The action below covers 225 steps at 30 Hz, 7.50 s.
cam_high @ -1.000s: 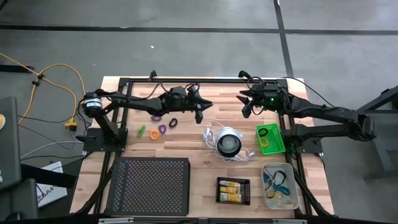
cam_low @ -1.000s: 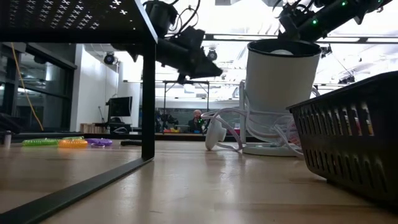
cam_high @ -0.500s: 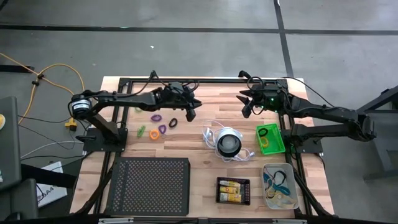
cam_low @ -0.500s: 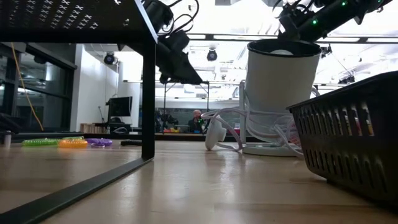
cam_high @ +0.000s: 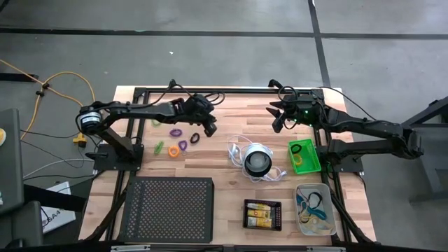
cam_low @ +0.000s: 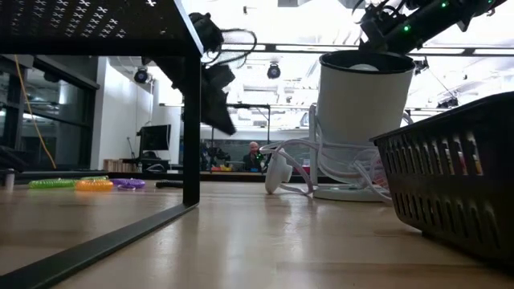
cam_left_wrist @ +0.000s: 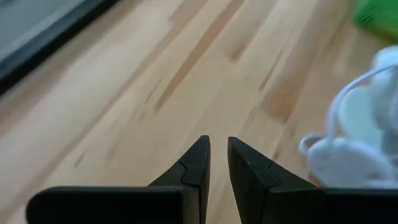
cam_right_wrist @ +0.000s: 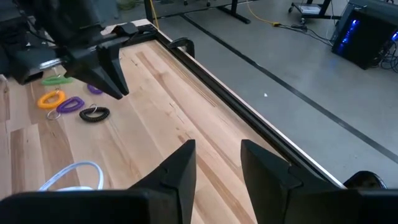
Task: Pick & Place Office Desk Supplies
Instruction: Put the black spring keychain into the green bin
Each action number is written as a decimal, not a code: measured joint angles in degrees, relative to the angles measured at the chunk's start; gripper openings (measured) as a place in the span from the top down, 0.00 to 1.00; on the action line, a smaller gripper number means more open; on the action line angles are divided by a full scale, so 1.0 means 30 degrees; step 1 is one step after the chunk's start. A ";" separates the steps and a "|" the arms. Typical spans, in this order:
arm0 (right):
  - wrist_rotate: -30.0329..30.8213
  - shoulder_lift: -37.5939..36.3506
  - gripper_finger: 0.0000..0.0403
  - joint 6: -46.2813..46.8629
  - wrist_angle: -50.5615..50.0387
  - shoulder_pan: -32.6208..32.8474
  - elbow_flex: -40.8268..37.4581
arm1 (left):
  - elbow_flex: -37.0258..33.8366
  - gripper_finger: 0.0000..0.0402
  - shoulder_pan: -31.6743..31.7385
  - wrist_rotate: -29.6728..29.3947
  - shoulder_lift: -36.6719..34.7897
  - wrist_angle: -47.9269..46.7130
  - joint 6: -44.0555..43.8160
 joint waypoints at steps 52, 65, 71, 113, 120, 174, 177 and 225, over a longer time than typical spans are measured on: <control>-0.0007 0.0005 0.72 0.0000 -0.0015 0.0007 -0.0007 | -0.0036 0.78 -0.0822 -0.2980 0.1932 -0.8877 -0.5748; -0.0007 0.0005 0.72 0.0007 -0.0015 0.0007 -0.0007 | -0.0029 0.67 -0.0880 -0.2751 0.2313 -0.9033 -0.5461; -0.0007 0.0005 0.72 0.0007 -0.0015 0.0007 -0.0007 | -0.0015 0.67 -0.0880 -0.2361 0.2522 -0.8957 -0.5461; -0.0007 0.0005 0.72 0.0004 -0.0015 0.0007 -0.0007 | -0.0036 0.96 -0.0873 -0.2106 0.3127 -0.8986 -0.5934; -0.0007 0.0005 0.72 0.0007 -0.0015 0.0007 -0.0007 | -0.0109 0.97 -0.0866 -0.2334 0.2568 -0.8108 -0.5905; -0.0058 0.0005 0.72 0.0000 -0.0022 0.0007 -0.0007 | 0.6098 0.97 -0.2695 -0.1288 0.6347 0.9273 0.5752; -0.0058 0.0005 0.72 0.0007 -0.0022 0.0000 -0.0007 | 0.6098 0.97 -0.2687 -0.1297 0.6347 0.9185 0.5738; -0.5093 0.0005 0.72 0.0073 0.0907 0.0007 -0.0007 | 0.6091 0.97 -0.2673 -0.4146 0.6332 1.2675 0.6917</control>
